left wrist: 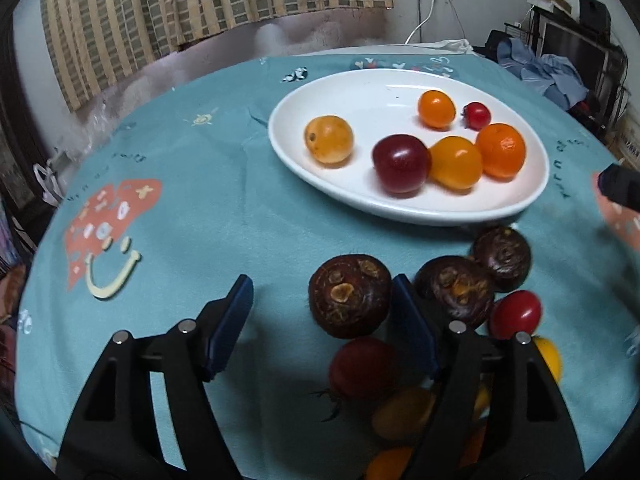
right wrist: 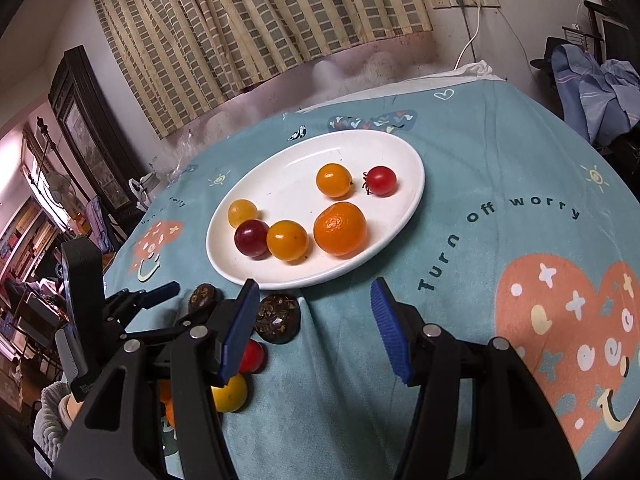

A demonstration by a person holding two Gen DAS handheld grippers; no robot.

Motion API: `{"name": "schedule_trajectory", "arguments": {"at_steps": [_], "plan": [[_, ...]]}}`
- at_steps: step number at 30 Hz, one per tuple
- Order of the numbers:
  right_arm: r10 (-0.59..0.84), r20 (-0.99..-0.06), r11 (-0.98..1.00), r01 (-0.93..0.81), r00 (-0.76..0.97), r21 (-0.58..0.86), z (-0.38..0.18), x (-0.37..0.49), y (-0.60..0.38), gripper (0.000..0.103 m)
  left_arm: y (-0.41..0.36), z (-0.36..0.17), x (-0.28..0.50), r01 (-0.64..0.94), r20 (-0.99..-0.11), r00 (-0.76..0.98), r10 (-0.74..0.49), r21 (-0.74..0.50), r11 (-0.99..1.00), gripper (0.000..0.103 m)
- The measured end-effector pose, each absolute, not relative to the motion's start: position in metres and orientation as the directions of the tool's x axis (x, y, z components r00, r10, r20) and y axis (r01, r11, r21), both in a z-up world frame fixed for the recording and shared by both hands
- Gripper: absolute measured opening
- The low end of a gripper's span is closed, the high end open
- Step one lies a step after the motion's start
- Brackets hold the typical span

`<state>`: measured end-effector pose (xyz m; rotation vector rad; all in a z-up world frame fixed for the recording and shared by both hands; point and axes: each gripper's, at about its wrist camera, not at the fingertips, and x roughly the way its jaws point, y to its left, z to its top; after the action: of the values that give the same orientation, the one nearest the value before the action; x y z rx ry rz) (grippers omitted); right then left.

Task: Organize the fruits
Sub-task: 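Grasp a dark brown round fruit with the left gripper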

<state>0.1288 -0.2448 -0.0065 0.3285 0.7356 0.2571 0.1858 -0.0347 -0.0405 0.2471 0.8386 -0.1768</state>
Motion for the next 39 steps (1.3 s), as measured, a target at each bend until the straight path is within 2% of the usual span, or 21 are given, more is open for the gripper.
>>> {"name": "schedule_trajectory", "arguments": {"at_steps": [3, 8, 14, 18, 21, 23, 26, 31, 35, 39], "plan": [[0.34, -0.608, 0.918, -0.113, 0.717, 0.381, -0.006, 0.129, -0.245, 0.058, -0.016, -0.035, 0.186, 0.205, -0.739, 0.673, -0.026, 0.152, 0.967, 0.074], [0.349, -0.606, 0.916, -0.124, 0.715, 0.382, -0.007, 0.128, -0.244, 0.058, 0.017, -0.026, 0.187, 0.175, -0.74, 0.663, -0.112, 0.008, 0.985, 0.074], [0.352, -0.619, 0.921, -0.142, 0.702, 0.363, -0.011, 0.128, -0.237, 0.058, 0.0, -0.034, 0.193, 0.214, -0.747, 0.654, -0.119, 0.031, 0.976, 0.072], [0.353, -0.623, 0.922, -0.146, 0.698, 0.358, -0.013, 0.128, -0.235, 0.058, -0.004, -0.038, 0.196, 0.234, -0.756, 0.637, -0.149, 0.006, 0.972, 0.062], [0.365, -0.627, 0.918, -0.156, 0.688, 0.364, -0.015, 0.129, -0.233, 0.058, 0.001, -0.037, 0.198, 0.249, -0.761, 0.617, -0.198, -0.05, 0.967, 0.047], [0.373, -0.629, 0.916, -0.164, 0.682, 0.365, -0.016, 0.129, -0.23, 0.058, 0.007, -0.037, 0.198, 0.244, -0.764, 0.61, -0.212, -0.073, 0.967, 0.043], [0.378, -0.633, 0.916, -0.173, 0.676, 0.362, -0.017, 0.129, -0.228, 0.058, 0.017, -0.037, 0.198, 0.233, -0.768, 0.594, -0.239, -0.12, 0.965, 0.043], [0.376, -0.638, 0.917, -0.172, 0.672, 0.36, -0.018, 0.129, -0.227, 0.058, 0.03, -0.034, 0.194, 0.162, -0.769, 0.625, -0.131, -0.036, 0.986, 0.042], [0.389, -0.655, 0.915, -0.193, 0.648, 0.353, -0.022, 0.13, -0.219, 0.058, 0.039, -0.029, 0.19, 0.122, -0.764, 0.639, -0.091, -0.016, 0.992, 0.042], [0.402, -0.7, 0.913, -0.199, 0.59, 0.356, -0.03, 0.14, -0.205, 0.044, 0.04, -0.027, 0.189, 0.123, -0.759, 0.643, -0.103, -0.031, 0.992, 0.042]]}}
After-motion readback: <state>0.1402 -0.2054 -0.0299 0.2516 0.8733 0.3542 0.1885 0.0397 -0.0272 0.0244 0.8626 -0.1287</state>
